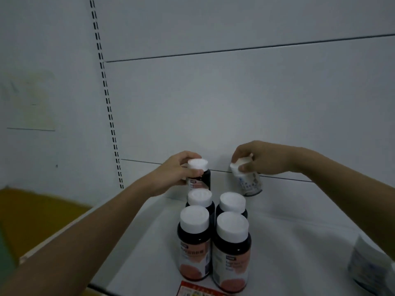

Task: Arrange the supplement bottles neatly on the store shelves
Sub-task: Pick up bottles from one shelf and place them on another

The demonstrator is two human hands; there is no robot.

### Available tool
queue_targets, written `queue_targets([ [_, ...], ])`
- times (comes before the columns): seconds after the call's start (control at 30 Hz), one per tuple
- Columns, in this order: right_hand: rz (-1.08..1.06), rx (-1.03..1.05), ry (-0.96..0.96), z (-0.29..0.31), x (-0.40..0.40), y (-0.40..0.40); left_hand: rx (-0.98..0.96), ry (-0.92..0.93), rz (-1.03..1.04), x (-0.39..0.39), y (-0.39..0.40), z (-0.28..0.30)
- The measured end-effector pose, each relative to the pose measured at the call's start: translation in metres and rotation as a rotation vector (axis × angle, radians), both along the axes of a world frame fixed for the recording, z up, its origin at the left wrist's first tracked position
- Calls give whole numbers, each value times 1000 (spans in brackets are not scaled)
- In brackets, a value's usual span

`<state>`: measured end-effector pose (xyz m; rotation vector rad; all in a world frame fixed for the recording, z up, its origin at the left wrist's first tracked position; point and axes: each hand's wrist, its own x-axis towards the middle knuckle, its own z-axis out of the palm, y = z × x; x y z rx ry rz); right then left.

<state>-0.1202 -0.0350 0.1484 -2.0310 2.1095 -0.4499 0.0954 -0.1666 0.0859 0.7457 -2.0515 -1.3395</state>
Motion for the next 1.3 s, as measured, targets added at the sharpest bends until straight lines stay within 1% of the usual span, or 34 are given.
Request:
queue_targets([
  [0.1,36,41,-19,-12,1,1,63,-54,-88,-5,-4,-10],
  [0.3,21,52,18,-26,0,2,58,-117,-197,-11,-7,-21],
  [0.43,-28,49,-58,-31,0,9,158,-143,-253,-11,-12,-21],
  [0.5,-65,49,-87,-31,1,15,149,-165,-249,-11,-12,-21],
  [0.57,-113,49,-98,-27,3,20,77,-195,-230,-11,-10,-18],
  [0.63,-157,12,-103,-17,6,26,-68,-195,-197,-13,-8,-4],
  [0.77,-219,-118,-110,12,15,46,-328,-102,-108,-21,10,54],
  [0.83,-234,-126,-111,29,22,56,-436,-132,-153,-25,26,81],
  [0.9,-257,-137,-76,44,28,67,-492,-193,-226,-28,45,101],
  [0.97,-287,-188,-69,56,34,81,-483,-193,-290,-31,62,112],
  [1.03,-312,-245,-112,64,40,100,-412,-147,-354,-33,78,113],
  [1.17,-352,-290,-195,64,50,139,-310,-101,-456,-32,104,90],
  [1.3,-340,-309,-287,55,48,164,-220,-43,-512,-36,132,68],
])
